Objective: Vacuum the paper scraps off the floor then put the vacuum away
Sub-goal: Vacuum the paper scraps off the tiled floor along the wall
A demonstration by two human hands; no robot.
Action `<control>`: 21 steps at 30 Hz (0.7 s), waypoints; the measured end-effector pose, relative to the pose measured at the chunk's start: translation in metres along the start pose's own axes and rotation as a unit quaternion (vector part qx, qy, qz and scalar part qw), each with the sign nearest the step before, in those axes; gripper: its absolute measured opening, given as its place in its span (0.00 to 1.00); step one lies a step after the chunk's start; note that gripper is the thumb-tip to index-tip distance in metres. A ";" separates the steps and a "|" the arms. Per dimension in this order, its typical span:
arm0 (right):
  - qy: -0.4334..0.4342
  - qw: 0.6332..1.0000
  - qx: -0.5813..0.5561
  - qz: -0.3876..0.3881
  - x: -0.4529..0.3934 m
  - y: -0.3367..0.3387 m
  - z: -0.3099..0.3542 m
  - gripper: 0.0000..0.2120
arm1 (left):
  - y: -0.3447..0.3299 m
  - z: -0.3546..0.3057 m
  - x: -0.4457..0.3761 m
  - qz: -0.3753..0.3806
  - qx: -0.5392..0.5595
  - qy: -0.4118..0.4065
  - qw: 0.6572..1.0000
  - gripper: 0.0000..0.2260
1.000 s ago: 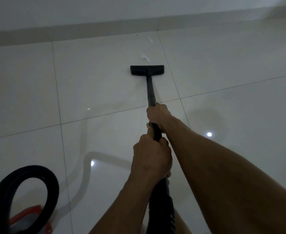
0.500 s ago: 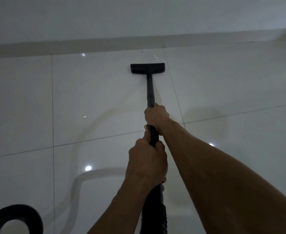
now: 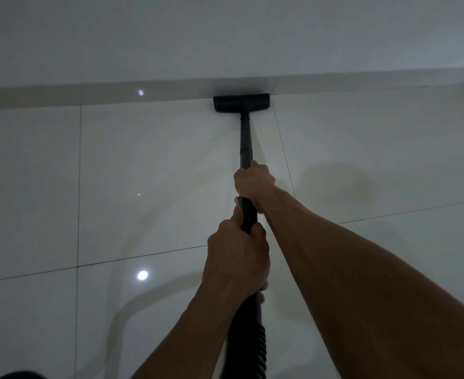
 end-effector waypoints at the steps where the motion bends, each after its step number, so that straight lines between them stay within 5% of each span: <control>1: 0.003 1.000 0.004 0.001 -0.002 -0.001 0.005 0.20 | 0.003 -0.001 -0.003 0.000 0.001 0.001 1.000 0.12; 21: -0.019 0.999 0.043 0.000 0.091 -0.067 0.017 0.17 | 0.058 0.072 0.060 0.012 -0.032 -0.023 0.999 0.14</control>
Point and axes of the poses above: each hand's wrist, its own x-axis away from the middle knuckle, its own y-axis out of the back of the hand, z = x × y, the point moved 4 cm from there along -x, towards the middle knuckle
